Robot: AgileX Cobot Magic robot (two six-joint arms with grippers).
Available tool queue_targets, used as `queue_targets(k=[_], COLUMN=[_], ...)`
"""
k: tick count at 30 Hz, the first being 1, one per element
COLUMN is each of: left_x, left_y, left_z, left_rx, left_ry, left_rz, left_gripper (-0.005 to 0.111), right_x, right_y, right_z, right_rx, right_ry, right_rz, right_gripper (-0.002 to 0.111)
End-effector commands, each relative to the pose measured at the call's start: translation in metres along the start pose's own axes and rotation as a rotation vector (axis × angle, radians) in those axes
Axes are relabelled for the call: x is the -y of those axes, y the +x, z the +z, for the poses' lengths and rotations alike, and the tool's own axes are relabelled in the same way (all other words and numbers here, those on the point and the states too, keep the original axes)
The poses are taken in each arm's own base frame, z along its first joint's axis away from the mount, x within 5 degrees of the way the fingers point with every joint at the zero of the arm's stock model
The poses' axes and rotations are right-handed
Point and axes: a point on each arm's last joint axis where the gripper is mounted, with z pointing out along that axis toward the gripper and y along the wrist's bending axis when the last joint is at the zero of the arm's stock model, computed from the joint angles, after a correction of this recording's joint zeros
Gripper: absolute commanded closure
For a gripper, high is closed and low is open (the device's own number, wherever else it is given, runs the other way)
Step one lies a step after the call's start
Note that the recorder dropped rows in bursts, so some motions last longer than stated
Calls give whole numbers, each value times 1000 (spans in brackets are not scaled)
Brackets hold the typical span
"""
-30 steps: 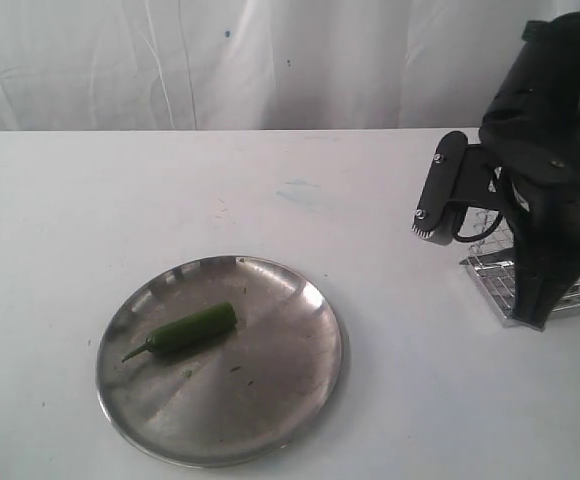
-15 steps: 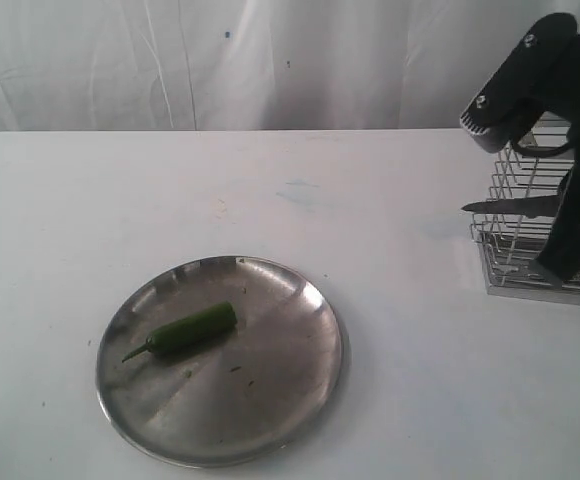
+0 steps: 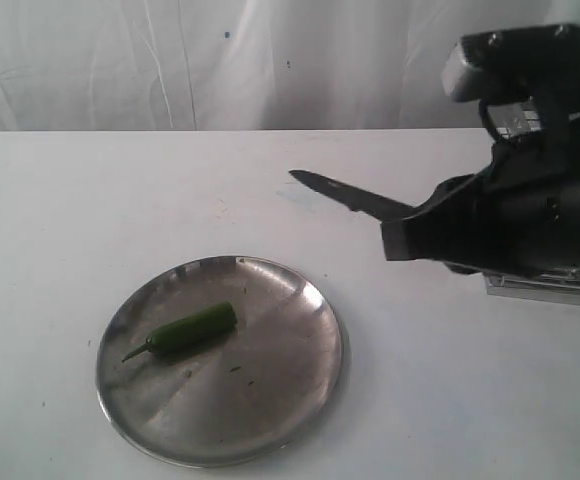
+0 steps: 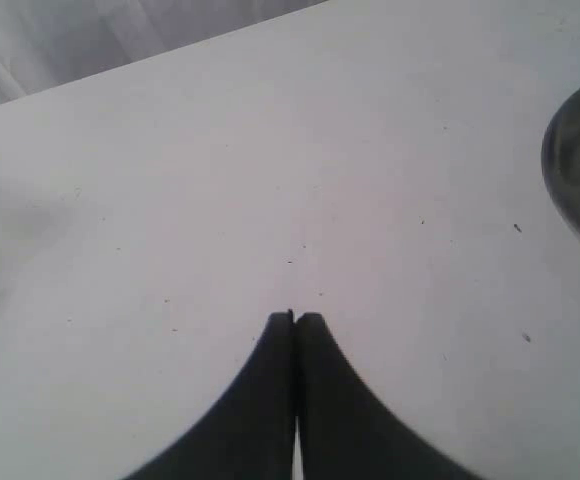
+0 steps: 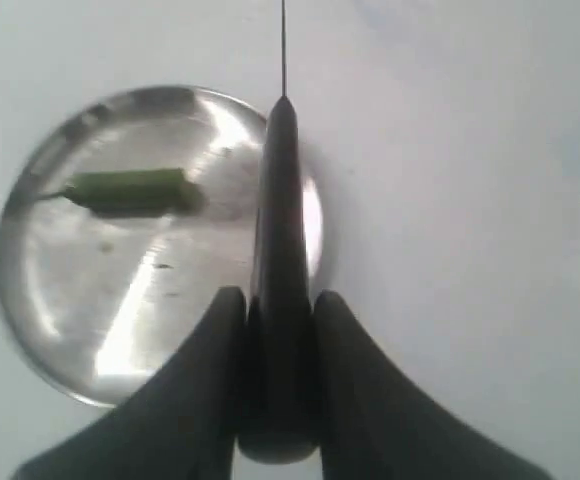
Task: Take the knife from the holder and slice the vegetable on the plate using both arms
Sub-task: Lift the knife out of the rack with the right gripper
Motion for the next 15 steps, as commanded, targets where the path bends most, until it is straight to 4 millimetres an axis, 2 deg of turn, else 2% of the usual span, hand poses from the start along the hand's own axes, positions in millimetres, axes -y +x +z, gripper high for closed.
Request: queue_targets(k=[1, 6, 10, 13, 15], left_x=[0, 0, 0, 0, 0], left_y=[-1, -1, -1, -1, -1], left_z=[0, 0, 0, 0, 0], left_rx=[9, 9, 9, 9, 9], left_ry=[3, 3, 3, 3, 3], left_rz=[6, 6, 6, 6, 6], left_gripper=[107, 107, 107, 107, 107], right_x=[3, 11, 15, 17, 20], right_y=[24, 55, 72, 84, 88], right_z=[18, 29, 33, 37, 38], right_rx=[64, 18, -55, -71, -24], right_ry=[-70, -61, -42, -44, -40], right_rz=[173, 271, 253, 353, 414], right_gripper=[108, 108, 108, 108, 108])
